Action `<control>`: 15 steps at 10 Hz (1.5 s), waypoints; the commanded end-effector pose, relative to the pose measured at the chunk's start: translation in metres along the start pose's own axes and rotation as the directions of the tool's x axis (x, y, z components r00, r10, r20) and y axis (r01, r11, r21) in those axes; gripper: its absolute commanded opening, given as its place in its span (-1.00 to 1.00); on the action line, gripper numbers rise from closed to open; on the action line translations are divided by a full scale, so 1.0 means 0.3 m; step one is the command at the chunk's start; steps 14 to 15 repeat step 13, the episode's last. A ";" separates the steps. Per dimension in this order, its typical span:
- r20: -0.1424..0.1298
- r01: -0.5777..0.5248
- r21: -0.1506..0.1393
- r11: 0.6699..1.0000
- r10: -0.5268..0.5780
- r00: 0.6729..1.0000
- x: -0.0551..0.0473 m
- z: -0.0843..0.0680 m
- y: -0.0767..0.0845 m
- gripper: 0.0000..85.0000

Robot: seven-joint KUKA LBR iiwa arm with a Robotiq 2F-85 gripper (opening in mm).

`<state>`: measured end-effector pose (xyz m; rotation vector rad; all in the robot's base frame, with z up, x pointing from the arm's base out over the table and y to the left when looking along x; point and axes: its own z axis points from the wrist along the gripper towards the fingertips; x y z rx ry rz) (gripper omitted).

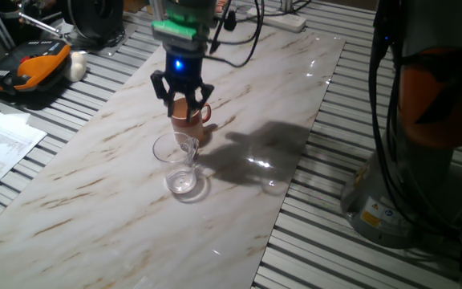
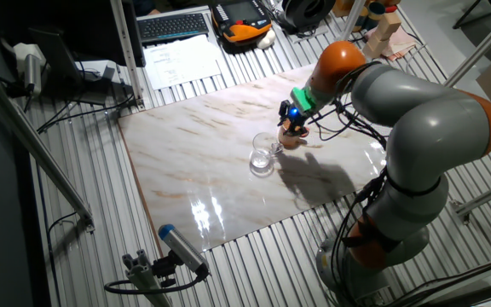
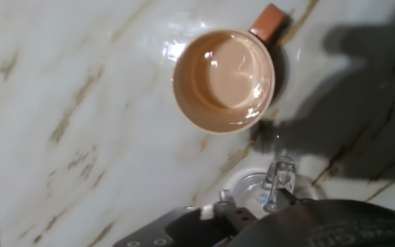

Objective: Pour the water from one cup into another empty cup

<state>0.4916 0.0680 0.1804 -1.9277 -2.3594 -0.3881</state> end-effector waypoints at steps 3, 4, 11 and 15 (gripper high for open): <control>0.002 0.046 0.028 0.999 -0.046 0.999 -0.009 -0.061 0.018 -1.00; -0.001 0.073 0.037 0.997 -0.073 0.997 -0.011 -0.075 0.022 -1.00; -0.014 0.216 0.040 0.976 -0.215 0.976 0.008 -0.088 0.027 -1.00; -0.006 0.220 0.053 0.974 -0.220 0.975 0.007 -0.092 0.028 -1.00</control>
